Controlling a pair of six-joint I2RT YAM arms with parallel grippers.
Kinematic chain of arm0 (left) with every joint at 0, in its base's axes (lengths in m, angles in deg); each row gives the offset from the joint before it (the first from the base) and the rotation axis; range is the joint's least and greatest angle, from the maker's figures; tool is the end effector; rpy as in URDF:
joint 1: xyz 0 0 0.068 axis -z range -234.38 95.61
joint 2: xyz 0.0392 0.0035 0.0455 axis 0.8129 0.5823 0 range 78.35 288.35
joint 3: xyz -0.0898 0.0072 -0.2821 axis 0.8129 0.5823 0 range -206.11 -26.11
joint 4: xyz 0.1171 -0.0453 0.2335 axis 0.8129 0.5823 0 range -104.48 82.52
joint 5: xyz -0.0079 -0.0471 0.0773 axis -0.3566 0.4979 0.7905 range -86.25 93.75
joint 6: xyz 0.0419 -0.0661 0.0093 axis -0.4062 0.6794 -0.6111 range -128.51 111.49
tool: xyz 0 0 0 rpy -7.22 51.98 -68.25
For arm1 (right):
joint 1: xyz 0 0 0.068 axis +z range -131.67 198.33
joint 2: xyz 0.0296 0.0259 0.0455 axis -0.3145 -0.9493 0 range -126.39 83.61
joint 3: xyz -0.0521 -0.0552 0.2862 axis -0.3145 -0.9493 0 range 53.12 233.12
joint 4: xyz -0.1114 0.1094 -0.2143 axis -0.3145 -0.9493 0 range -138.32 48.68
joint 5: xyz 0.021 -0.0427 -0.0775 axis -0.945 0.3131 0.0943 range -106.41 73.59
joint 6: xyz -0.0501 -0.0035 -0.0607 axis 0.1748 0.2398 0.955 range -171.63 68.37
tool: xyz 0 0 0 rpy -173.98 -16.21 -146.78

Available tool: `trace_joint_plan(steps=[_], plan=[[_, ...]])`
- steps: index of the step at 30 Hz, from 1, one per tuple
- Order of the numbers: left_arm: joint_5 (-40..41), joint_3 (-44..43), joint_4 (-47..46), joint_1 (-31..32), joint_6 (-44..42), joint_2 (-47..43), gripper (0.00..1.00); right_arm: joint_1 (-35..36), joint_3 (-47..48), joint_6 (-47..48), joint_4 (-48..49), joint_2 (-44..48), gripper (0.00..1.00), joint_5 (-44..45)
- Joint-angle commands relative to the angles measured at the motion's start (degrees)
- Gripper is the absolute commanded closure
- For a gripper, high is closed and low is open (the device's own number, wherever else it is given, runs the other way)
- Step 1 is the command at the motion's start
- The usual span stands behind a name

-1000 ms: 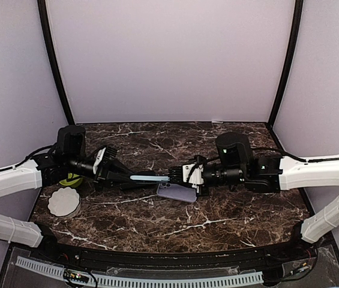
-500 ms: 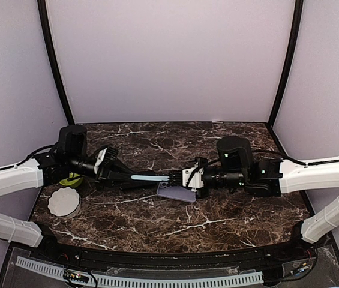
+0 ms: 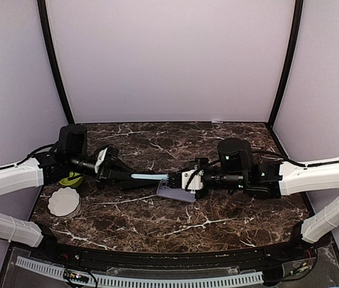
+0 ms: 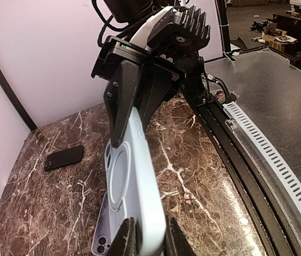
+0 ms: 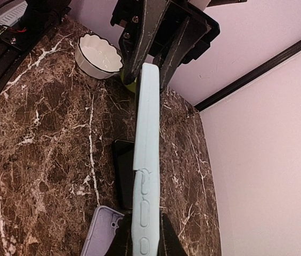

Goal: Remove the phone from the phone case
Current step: Remove the top left corner of the phone case.

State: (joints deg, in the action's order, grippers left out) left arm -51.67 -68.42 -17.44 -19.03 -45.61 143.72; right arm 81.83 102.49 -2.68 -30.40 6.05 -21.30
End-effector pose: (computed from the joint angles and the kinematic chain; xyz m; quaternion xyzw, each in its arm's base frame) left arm 0.1782 -0.1946 0.2944 0.6437 0.4279 -0.3733 0.5130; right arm 0.1468 0.3074 0.2880 -0.6828 0.4263 0.1091 0.5833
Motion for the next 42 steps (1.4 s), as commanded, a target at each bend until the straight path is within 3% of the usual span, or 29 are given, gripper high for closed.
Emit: trace_joint_plan(steps=[1,42], plan=[[-2.7,-1.3,5.7,0.8,2.6,0.6,0.83,0.7,0.2,5.3,13.8,1.2,1.0,7.2],[-2.7,-2.4,10.4,1.0,2.5,2.4,0.8,3.8,-5.4,20.5,29.3,-0.4,1.0,17.1]])
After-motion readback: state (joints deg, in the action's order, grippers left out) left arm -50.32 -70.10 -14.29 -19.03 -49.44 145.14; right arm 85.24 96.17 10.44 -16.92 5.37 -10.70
